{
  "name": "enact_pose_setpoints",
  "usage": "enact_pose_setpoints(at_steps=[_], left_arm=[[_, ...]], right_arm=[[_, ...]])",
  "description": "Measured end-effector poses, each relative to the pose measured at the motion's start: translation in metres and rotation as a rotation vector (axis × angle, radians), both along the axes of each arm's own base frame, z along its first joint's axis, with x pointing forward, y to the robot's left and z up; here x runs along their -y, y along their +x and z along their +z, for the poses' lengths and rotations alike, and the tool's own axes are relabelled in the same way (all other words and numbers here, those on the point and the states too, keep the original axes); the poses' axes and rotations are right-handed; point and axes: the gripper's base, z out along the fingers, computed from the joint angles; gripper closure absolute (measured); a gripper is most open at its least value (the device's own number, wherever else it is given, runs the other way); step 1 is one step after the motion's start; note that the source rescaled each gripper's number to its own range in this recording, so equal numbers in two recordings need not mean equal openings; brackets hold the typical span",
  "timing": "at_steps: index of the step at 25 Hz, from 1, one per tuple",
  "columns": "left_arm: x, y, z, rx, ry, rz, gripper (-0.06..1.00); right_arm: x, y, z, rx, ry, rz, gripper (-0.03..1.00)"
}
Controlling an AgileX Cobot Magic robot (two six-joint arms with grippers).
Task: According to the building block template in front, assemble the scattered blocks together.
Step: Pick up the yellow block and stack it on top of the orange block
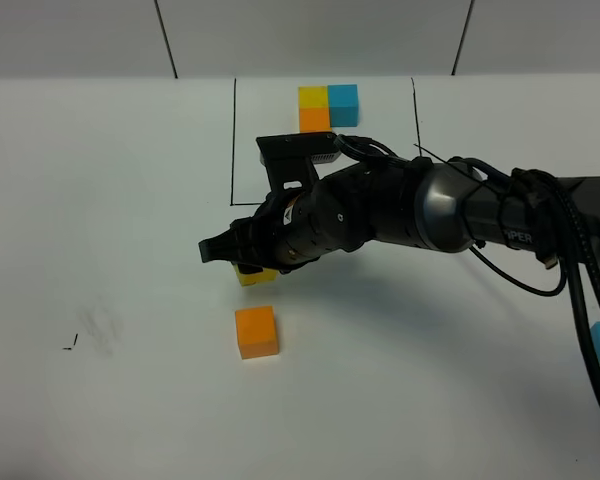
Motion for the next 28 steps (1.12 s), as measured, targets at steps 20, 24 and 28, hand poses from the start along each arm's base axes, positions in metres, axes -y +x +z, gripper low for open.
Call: enact_pose_setpoints(at_steps=[20,24,28], left_arm=[[0.000,0.000,0.000,0.000,0.000,0.000,0.94],[0.000,0.000,0.000,0.000,0.000,0.000,0.94],[0.000,0.000,0.000,0.000,0.000,0.000,0.94]], right_arm=[[0.005,-0.007,-0.006,-0.087,-0.083,-0.173,0.37],[-0.005,-0.016,-0.005,-0.080,-0.074,-0.142,0.37],[-0.011,-0.018,-0.004,-0.061,-0.043,-0.130,0.37]])
